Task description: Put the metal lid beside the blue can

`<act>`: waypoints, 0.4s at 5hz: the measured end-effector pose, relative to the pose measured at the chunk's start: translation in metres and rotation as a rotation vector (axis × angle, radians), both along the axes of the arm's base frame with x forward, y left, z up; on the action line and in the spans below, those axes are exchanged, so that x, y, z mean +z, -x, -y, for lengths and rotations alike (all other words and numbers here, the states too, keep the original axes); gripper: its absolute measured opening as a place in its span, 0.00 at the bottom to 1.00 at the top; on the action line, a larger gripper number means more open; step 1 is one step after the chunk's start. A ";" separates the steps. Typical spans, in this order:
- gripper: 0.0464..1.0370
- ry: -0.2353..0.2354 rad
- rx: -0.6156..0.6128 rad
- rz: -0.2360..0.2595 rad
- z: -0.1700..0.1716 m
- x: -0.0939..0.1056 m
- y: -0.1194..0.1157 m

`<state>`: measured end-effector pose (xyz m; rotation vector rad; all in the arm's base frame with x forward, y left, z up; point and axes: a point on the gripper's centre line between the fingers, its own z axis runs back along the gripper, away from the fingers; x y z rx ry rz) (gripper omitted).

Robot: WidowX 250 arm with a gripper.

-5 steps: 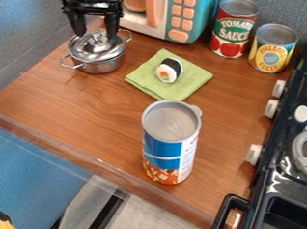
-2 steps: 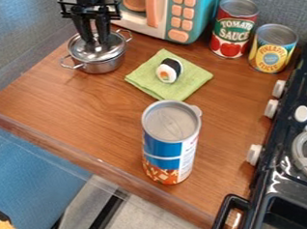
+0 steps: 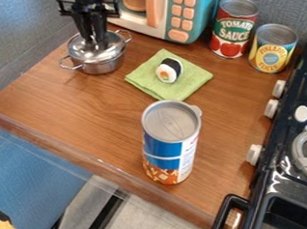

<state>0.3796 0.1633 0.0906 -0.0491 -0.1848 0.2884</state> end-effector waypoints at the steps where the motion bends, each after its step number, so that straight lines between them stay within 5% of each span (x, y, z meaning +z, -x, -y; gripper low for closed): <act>1: 0.25 -0.050 -0.041 0.082 0.022 0.037 0.013; 2: 0.25 -0.070 -0.064 0.096 0.047 0.046 0.034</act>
